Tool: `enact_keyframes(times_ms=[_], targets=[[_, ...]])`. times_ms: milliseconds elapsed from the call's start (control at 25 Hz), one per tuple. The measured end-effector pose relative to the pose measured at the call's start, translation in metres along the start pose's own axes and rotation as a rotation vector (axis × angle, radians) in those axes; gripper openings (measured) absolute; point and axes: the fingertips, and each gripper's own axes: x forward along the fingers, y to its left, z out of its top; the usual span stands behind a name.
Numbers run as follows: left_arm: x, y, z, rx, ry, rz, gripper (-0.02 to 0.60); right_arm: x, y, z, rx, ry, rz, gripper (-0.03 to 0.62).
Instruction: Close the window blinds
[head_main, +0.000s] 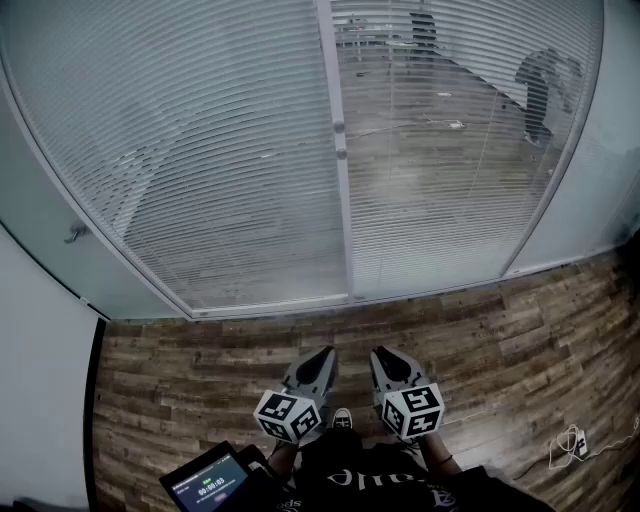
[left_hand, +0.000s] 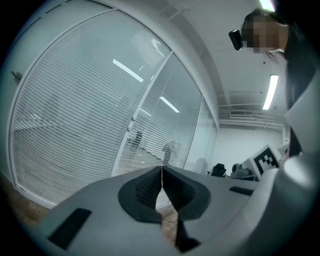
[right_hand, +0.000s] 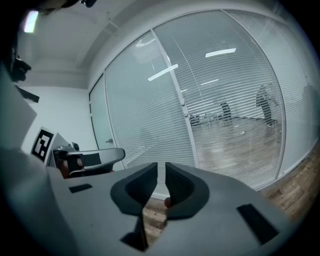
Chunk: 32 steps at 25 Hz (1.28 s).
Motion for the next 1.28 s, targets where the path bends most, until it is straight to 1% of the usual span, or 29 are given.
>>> enact_keyframes(times_ms=[200,320,480,640,800,1040,1160,1280], targets=[[0.024,0.068,0.016,0.027,0.030,-0.008,0.005,0.060,-0.004,0.010,0.009,-0.007,-0.063,0.061],[0.047,0.101,0.025,0.032,0.054,-0.016,0.005,0.081,-0.012,0.018,0.011,0.002,-0.105,0.060],[0.082,0.120,0.038,0.055,0.055,-0.049,0.006,0.092,-0.028,0.023,0.007,0.022,-0.155,0.061],[0.116,0.133,0.048,0.045,0.040,-0.064,0.005,0.105,-0.045,0.020,0.008,0.055,-0.183,0.060],[0.151,0.151,0.058,0.044,0.041,-0.046,0.006,0.135,-0.066,0.030,0.012,0.069,-0.180,0.060],[0.214,0.182,0.075,0.017,0.020,-0.002,0.010,0.191,-0.110,0.053,0.015,0.072,-0.141,0.060],[0.259,0.196,0.091,-0.001,0.014,0.014,0.094,0.222,-0.139,0.074,0.012,0.075,-0.115,0.060],[0.306,0.214,0.108,0.004,0.014,0.063,0.103,0.253,-0.169,0.096,0.003,0.076,-0.088,0.060]])
